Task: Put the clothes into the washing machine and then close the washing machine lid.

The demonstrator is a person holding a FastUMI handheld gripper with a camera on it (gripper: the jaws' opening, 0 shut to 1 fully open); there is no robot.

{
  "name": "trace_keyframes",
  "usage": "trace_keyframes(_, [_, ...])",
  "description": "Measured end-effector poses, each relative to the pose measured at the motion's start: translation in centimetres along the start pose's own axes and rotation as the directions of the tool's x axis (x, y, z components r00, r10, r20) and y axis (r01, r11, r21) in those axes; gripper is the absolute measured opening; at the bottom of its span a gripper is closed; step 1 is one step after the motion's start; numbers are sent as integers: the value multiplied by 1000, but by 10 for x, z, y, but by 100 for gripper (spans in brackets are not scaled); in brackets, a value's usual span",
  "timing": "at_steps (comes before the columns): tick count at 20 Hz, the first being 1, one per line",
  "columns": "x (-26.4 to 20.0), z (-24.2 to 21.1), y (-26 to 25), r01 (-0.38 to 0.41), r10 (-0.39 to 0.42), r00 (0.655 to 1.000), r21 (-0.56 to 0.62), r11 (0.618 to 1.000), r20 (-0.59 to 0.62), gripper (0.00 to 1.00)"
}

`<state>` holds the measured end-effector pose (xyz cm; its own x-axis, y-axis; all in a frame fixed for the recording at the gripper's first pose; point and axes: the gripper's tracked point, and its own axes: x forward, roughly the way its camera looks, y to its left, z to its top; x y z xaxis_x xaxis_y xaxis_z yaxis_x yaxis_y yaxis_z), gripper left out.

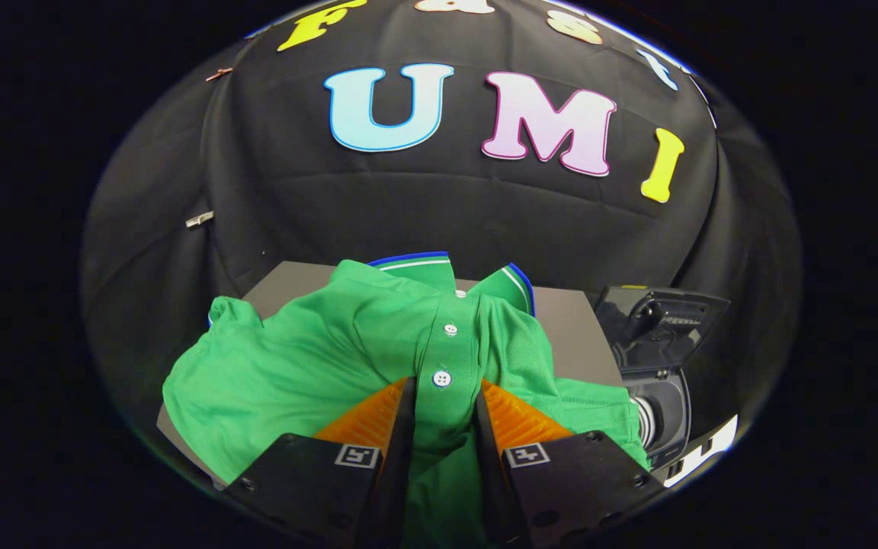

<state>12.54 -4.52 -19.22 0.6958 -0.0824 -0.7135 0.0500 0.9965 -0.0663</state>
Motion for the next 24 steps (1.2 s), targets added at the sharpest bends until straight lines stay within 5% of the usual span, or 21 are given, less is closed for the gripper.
trace_keyframes(2, [-1,2,-1,-11,11,1000,-18,1000,13,45])
trace_keyframes(4, [-1,-1,-5,1,-1,1000,-23,1000,11,8])
trace_keyframes(6, [-6,0,-4,-24,25,999,-30,999,25,8])
trace_keyframes(10, [-5,-2,-8,-98,97,995,161,982,11,12])
trace_keyframes(19, [-23,10,-15,-207,206,978,-70,976,-14,5])
trace_keyframes(24, [-42,26,-49,-257,260,965,-60,964,29,5])
